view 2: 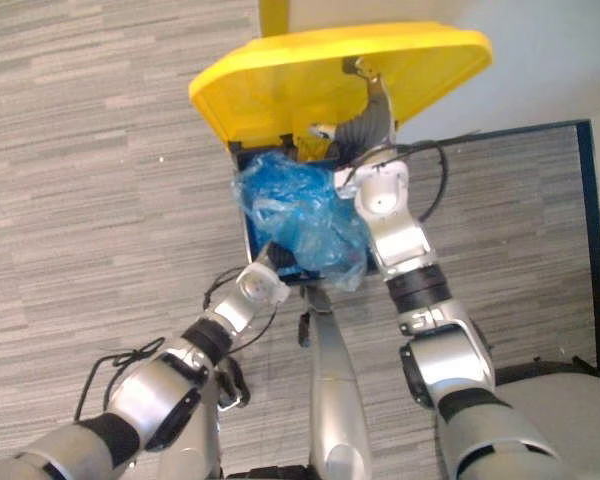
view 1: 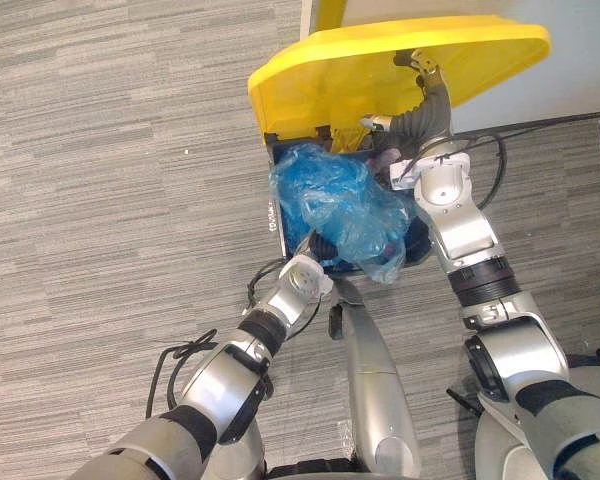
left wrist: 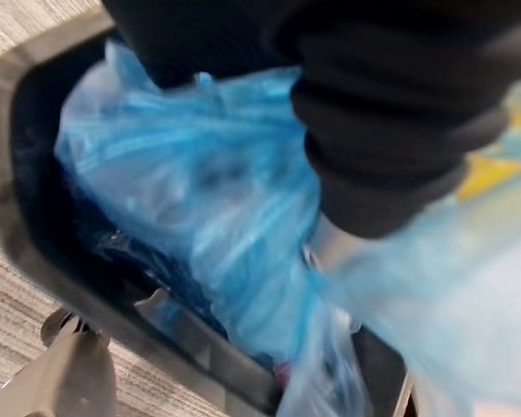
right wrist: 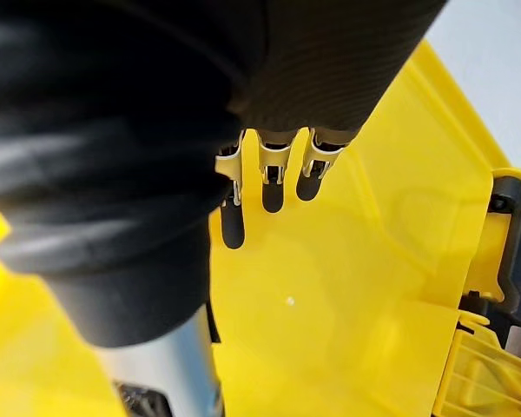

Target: Gather rubbish on tea table into small bin, then transfer packed bag to large trash can.

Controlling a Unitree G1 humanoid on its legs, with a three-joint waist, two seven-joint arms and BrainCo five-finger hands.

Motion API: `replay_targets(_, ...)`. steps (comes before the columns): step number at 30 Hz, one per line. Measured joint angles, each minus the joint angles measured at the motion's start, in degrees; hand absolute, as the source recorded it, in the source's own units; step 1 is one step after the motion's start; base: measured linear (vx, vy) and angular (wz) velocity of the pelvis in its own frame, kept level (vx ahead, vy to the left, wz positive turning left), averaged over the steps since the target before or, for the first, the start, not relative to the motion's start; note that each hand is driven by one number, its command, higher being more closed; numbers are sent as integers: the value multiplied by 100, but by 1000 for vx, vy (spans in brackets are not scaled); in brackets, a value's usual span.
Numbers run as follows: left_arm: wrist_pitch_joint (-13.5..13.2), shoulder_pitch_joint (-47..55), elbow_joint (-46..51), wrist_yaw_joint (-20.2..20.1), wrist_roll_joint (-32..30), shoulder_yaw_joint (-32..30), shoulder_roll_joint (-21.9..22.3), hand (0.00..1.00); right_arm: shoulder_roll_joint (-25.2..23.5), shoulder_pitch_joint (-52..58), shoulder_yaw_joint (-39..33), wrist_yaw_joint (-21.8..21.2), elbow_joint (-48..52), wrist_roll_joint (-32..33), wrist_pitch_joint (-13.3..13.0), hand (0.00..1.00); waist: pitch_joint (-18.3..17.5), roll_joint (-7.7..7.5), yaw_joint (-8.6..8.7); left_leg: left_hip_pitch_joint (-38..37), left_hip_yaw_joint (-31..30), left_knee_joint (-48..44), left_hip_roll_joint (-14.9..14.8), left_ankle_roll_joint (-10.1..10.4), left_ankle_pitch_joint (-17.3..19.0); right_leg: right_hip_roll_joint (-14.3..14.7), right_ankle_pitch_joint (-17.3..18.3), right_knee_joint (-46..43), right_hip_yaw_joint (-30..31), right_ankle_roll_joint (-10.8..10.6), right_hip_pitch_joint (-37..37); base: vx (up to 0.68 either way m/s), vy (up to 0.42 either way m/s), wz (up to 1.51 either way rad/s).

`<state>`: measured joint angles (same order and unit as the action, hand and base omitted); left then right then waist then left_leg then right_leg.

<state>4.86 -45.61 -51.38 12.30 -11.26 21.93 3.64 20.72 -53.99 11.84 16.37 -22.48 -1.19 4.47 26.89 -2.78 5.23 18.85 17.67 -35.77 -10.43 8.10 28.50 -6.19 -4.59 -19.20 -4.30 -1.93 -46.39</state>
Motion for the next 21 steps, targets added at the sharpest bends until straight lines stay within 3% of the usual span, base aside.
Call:
replay_targets(6,-26,360,829,61,-1,-4,-21,0,-1,468,-86,-79,-89,-121,-1,0,-98,82,-90,-126,-370,85,54,-22,-160,-173,-35,173,-309,19,438,-25,-46,27)
replay_targets(7,-38,504,1033,124,19,-6,-26,0,-5,727,-213,-118,-78,-157,-3,0,-122,81,-201,-208,-407,151,72,-1,-209,-194,-33,175,-337,20,516,-3,-48,12)
replay_targets(13,-77,1341,1839,152,314,-138,-285,0,-51,1910,-747,-257,-52,-348,5,0,-336,168,-449,-434,-647,342,120,-15,-356,-313,1,243,-559,3,871,-16,-65,21)
replay_targets(15,-126,1716,2008,150,460,-328,-313,0,-74,2391,-1011,-278,-9,-363,11,0,-415,194,-487,-516,-766,439,143,-69,-395,-395,54,247,-683,-39,1011,-19,-62,30)
replay_targets(18,-248,2729,2147,102,842,-984,-481,0,-242,3396,-1365,-304,466,-556,43,0,-681,204,-563,-655,-952,667,179,-126,-486,-498,154,216,-849,-115,1181,-14,-70,29)
replay_targets(21,-247,3404,2029,74,1143,-1657,-583,0,-300,3900,-1576,-365,735,-561,41,0,-724,223,-579,-923,-1068,825,192,-148,-547,-562,286,117,-970,-142,1417,12,-57,15)
